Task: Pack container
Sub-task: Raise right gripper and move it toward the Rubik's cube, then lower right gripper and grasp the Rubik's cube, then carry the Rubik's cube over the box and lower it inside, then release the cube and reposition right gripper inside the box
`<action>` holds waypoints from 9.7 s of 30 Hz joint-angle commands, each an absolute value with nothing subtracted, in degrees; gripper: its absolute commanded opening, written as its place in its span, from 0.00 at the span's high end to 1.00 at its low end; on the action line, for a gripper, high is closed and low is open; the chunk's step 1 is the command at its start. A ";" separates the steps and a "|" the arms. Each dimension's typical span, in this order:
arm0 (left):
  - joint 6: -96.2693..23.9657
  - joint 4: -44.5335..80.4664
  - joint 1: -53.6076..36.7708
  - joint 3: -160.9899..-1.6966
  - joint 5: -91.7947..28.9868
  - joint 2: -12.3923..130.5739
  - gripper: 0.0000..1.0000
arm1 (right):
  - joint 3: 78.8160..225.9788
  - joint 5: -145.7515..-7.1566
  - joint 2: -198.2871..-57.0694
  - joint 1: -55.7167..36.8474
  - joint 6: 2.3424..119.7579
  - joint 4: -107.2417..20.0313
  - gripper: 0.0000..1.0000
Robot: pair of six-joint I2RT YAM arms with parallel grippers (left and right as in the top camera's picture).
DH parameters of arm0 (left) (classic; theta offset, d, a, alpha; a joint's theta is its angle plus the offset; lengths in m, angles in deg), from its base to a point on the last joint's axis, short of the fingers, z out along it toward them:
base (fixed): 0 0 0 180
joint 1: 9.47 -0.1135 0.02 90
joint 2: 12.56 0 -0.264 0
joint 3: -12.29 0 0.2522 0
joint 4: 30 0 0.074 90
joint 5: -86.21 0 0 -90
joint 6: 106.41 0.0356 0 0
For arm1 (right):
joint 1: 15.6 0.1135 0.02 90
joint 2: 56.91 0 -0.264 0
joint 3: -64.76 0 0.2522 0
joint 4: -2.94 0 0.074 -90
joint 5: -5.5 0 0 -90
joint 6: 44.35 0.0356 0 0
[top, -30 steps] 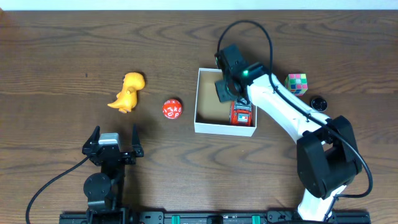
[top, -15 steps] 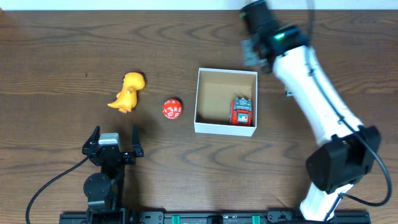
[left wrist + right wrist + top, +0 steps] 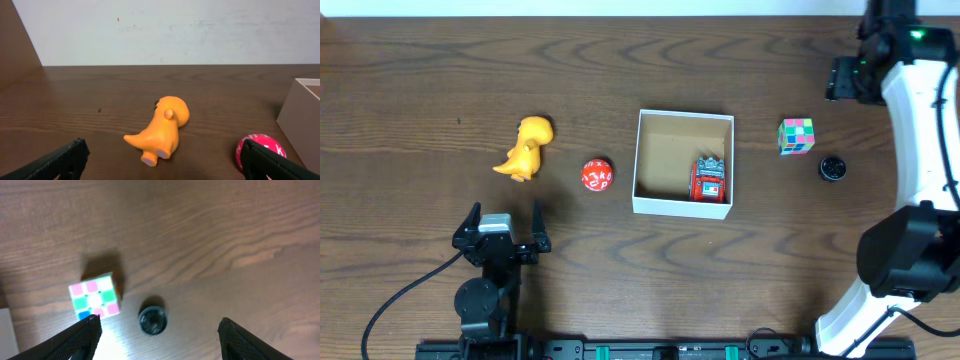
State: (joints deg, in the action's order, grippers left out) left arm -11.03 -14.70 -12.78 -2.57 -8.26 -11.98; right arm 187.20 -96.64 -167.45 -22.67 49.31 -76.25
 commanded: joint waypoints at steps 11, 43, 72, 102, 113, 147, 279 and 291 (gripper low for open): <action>-11.05 -12.62 -12.65 -1.70 -8.93 -12.33 0.02 | 171.45 -83.57 -170.90 -23.08 40.20 -64.18 0.21; -11.05 -12.62 -12.65 -1.70 -8.93 -12.33 0.02 | 174.51 -76.51 -175.49 -18.54 41.09 -57.93 0.23; -11.05 -12.62 -12.65 -1.70 -8.93 -12.30 0.02 | 175.90 -90.23 -175.69 -12.20 66.84 -61.36 0.27; -11.07 -12.60 -12.65 -1.70 -8.93 -12.30 0.02 | 175.84 -85.73 -182.31 -12.16 55.85 -61.15 0.19; -11.05 -12.60 -12.65 -1.70 -8.93 -12.33 0.02 | 175.84 -85.71 -182.51 -12.16 55.85 -62.00 0.34; -11.07 -12.62 -12.65 -1.70 -8.93 -12.30 0.02 | 177.74 -86.19 -166.24 -10.34 55.89 -63.31 0.58; -11.05 -12.62 -12.65 -1.70 -8.93 -12.30 0.02 | 176.23 -64.20 -175.97 16.35 35.30 -64.40 0.99; -11.05 -12.62 -12.65 -1.70 -8.93 -12.30 0.02 | 176.21 -65.27 -176.21 16.35 35.24 -64.62 0.99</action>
State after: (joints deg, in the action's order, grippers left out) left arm -11.03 -14.70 -12.78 -2.57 -8.26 -11.96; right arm 176.23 -65.01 -175.40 15.78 34.73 -64.45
